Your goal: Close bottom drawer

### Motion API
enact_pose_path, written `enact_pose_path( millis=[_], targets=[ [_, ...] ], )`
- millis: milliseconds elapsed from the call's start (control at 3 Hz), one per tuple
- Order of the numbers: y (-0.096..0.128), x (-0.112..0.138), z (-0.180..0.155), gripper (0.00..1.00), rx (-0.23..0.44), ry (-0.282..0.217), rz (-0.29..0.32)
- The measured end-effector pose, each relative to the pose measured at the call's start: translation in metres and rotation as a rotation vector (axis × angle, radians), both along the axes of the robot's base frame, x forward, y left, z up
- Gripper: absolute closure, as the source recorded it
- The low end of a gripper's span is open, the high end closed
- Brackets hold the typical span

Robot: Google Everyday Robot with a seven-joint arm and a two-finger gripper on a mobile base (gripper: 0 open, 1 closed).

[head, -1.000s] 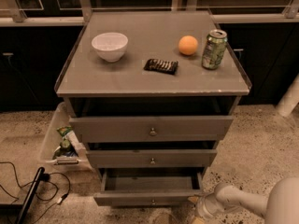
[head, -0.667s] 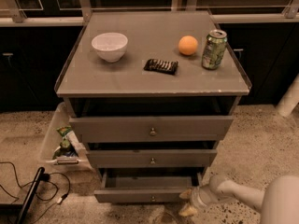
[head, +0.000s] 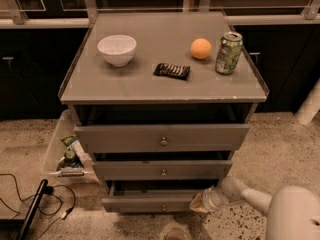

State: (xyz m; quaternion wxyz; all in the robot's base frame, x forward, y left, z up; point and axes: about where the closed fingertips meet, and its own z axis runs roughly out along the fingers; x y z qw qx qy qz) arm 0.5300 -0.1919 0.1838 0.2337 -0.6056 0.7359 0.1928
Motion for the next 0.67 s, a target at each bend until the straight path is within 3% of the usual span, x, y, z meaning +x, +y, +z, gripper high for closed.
enact_pose_path(
  millis=[667],
  targets=[
    [0.0000,0.0000,0.0000,0.16,0.000,0.000,0.000]
  ],
)
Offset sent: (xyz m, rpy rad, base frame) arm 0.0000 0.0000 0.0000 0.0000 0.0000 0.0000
